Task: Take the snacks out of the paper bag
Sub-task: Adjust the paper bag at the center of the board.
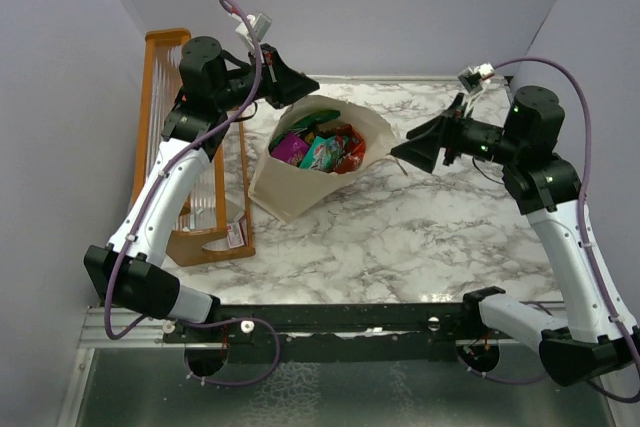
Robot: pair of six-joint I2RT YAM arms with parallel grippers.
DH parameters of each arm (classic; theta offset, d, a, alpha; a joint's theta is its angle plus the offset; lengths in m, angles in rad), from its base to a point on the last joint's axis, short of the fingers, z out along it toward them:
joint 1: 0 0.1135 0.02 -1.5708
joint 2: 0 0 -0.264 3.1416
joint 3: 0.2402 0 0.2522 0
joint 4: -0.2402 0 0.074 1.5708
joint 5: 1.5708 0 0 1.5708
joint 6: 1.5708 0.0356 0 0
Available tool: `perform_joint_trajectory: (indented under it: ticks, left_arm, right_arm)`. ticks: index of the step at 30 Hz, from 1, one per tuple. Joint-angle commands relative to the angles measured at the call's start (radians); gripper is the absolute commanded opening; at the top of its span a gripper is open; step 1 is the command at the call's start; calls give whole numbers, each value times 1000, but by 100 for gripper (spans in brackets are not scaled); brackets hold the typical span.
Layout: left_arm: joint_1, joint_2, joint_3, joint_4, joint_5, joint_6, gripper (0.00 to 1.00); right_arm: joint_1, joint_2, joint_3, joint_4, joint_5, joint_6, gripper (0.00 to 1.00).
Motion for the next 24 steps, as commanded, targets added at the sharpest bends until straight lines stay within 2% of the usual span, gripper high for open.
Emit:
perform_joint_trajectory:
  ticks: [1,4,8,10,15,18,21,24]
  left_arm:
    - [-37,-75,13,205,57,-98,0]
    - [-64,-82,-6,251,47,-137,0]
    - [-102,-95,-97,387,56,-224,0]
    - [-125,-107,-142,436,69,-249,0]
    - [-162,-143,-220,451,60,-239,0]
    - [-188,-157,-250,452,54,-251,0]
    - [-217,-181,-298,468,33,-267,0]
    - [-229,-204,-342,462,9,-276,0]
  right_arm:
    - [114,56,51,-40,139,-9,82]
    - [227,104,45,-28,210,2,79]
    - [440,151,17,-35,458,-11,77]
    - [502,162,-21,-24,538,3,76]
    - [543,138,-126,19,617,17,60]
    - [562,81,-222,102,567,-36,52]
    - [604,-1,-373,241,537,-86,50]
    - [611,-5,-441,281,563,-119,49]
